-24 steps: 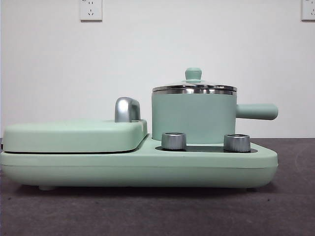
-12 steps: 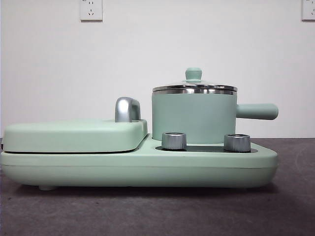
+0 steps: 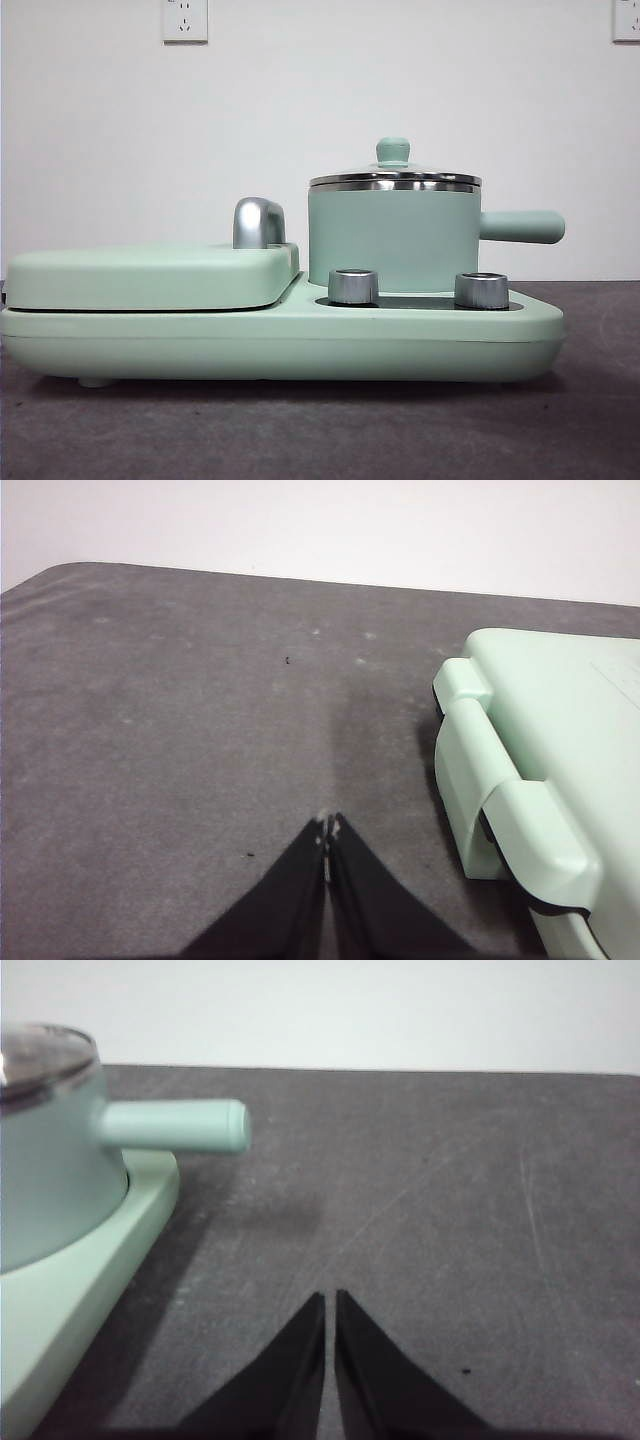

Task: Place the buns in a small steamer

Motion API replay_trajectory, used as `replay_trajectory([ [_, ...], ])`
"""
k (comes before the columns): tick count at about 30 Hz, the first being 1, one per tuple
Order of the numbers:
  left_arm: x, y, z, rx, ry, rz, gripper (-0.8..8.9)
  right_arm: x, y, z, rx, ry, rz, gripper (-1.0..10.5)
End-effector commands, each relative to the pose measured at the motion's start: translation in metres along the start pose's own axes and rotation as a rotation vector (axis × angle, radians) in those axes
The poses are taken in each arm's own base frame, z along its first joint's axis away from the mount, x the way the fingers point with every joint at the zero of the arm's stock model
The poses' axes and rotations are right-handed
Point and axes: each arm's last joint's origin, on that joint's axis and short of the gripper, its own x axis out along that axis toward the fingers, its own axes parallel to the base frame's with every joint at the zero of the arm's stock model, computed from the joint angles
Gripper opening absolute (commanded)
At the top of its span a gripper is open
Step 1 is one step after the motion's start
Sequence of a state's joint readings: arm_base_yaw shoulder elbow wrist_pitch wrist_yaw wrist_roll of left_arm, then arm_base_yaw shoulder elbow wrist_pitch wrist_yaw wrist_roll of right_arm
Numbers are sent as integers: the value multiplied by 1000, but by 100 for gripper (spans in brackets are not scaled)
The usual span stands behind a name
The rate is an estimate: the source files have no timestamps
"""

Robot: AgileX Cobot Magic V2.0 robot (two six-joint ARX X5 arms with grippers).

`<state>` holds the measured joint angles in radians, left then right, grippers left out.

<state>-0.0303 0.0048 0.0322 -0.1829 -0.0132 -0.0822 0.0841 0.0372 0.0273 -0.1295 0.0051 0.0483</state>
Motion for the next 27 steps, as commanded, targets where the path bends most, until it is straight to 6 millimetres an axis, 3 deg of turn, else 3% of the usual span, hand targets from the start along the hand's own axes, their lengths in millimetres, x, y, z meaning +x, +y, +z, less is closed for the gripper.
replay_trajectory([
  [1, 2, 1, -7, -1, 23, 8, 7, 0, -1, -4, -6, -3, -10, 17],
  [27, 2, 1, -6, -1, 22, 7, 7, -1, -4, -5, -9, 5, -30, 17],
])
